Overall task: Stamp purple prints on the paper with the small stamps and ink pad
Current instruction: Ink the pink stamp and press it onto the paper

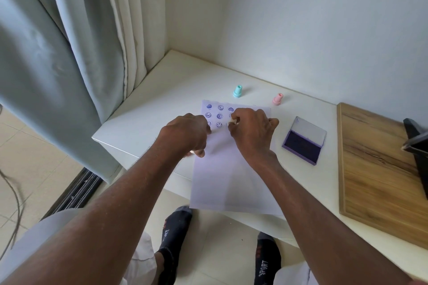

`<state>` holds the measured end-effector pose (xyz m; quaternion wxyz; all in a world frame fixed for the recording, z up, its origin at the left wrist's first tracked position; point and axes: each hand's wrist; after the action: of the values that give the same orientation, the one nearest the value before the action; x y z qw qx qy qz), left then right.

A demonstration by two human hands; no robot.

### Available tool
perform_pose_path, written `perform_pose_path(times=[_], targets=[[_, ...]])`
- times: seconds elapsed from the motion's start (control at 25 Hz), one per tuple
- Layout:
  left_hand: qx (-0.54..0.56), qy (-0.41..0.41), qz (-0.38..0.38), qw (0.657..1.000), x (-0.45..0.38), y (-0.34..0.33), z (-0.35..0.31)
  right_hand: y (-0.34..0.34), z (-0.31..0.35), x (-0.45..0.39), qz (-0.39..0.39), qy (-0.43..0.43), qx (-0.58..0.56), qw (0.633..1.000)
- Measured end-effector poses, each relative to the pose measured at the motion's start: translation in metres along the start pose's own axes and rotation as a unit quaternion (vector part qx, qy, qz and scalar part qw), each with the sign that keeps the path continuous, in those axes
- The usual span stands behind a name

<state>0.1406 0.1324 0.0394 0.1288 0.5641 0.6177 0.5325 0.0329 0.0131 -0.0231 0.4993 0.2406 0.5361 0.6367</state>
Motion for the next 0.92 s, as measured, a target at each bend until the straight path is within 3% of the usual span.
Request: perform_pose_path(times=[0.16, 0.24, 0.32, 0.36, 0.4, 0.48, 0.56, 0.64, 0.72, 0.8, 0.92], targets=[[0.001, 0.006, 0.004, 1.000, 0.004, 0.004, -0.004, -0.001, -0.001, 0.002, -0.004, 0.011, -0.014, 1.000], [-0.001, 0.009, 0.010, 1.000, 0.000, 0.005, -0.002, 0.002, -0.003, -0.004, 0.040, -0.034, -0.034, 0.998], [-0.015, 0.001, 0.020, 1.000, -0.005, 0.006, 0.003, 0.006, -0.008, -0.008, 0.083, -0.131, -0.123, 0.980], [-0.010, -0.005, 0.019, 1.000, -0.008, 0.007, 0.003, 0.012, -0.013, -0.012, 0.100, -0.201, -0.223, 0.949], [0.008, -0.010, 0.014, 1.000, -0.010, 0.010, 0.002, 0.021, -0.017, -0.016, 0.129, -0.276, -0.356, 0.883], [0.057, -0.019, -0.012, 0.998, -0.013, 0.014, -0.002, 0.042, -0.027, -0.023, 0.223, -0.389, -0.579, 0.681], [0.111, -0.041, -0.079, 0.990, -0.018, 0.016, -0.008, 0.058, -0.042, -0.031, 0.302, -0.414, -0.681, 0.524], [0.187, -0.060, -0.153, 0.968, -0.023, 0.015, -0.018, 0.066, -0.056, -0.036, 0.341, -0.406, -0.740, 0.414], [0.299, -0.069, -0.182, 0.934, -0.026, 0.014, -0.034, 0.070, -0.066, -0.036, 0.361, -0.396, -0.772, 0.341], [0.421, -0.084, -0.180, 0.885, -0.031, 0.013, -0.055, 0.076, -0.074, -0.034, 0.370, -0.379, -0.797, 0.291], [0.547, -0.118, -0.180, 0.809, -0.043, 0.008, -0.087, 0.080, -0.093, -0.037, 0.356, -0.363, -0.809, 0.295]])
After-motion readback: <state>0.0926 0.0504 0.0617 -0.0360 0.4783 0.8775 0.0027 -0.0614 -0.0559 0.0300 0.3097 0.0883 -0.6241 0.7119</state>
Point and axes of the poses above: each hand's wrist, its own x-axis away from the middle knuckle, its own y-axis out of the back of the hand, z = x × y, and after that the axes turned 14 degrees about -y, right-handed
